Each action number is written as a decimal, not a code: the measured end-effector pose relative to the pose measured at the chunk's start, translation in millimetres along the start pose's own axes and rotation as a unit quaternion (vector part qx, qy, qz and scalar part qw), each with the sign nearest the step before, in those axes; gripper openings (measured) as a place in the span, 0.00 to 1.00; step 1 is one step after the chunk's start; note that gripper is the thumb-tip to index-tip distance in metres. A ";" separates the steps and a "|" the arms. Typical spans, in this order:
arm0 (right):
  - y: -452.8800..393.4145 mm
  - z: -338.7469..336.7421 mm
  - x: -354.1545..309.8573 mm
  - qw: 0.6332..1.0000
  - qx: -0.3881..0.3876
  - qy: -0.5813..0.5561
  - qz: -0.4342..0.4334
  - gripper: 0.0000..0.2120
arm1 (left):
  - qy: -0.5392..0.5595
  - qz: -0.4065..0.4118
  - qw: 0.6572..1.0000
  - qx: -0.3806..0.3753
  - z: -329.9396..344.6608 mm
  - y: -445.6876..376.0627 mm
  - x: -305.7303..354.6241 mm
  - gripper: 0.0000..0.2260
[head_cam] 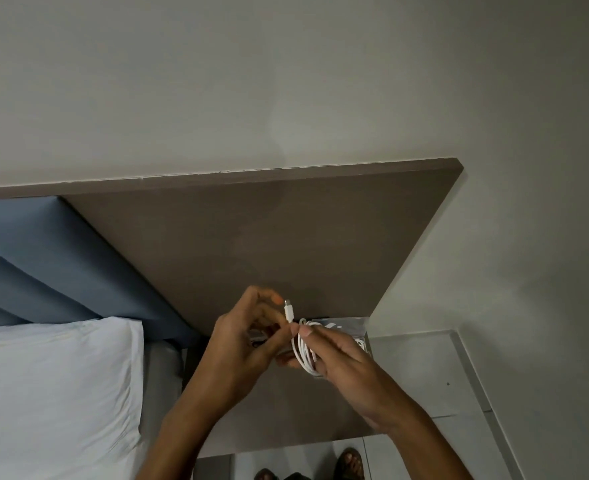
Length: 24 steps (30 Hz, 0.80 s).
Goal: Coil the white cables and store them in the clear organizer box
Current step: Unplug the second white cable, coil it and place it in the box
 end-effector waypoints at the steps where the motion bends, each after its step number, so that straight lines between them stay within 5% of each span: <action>1: -0.9 2.2 3.6 1.000 0.014 0.002 -0.003 0.11 | -0.002 0.003 1.000 0.010 3.0 1.5 0.7 0.11; 7: -8.1 9.8 22.6 0.993 0.096 -0.063 0.002 0.17 | -0.081 -0.002 0.995 0.050 21.4 7.7 11.9 0.10; 14: -11.4 12.8 25.0 0.984 0.131 -0.121 0.026 0.26 | -0.061 -0.071 0.996 0.001 22.4 -3.1 7.6 0.12; 24: -11.7 18.5 27.8 0.983 0.137 -0.106 0.058 0.19 | -0.023 -0.148 0.986 -0.076 25.7 -5.9 9.4 0.13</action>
Point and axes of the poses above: each hand's wrist, its own y-axis away from the middle knuckle, its own z-axis out of the palm, x = y × z, the point moved 1 cm from there along -y, towards the middle knuckle, and after that the axes turned 14 degrees about y, right-handed, at the moved point
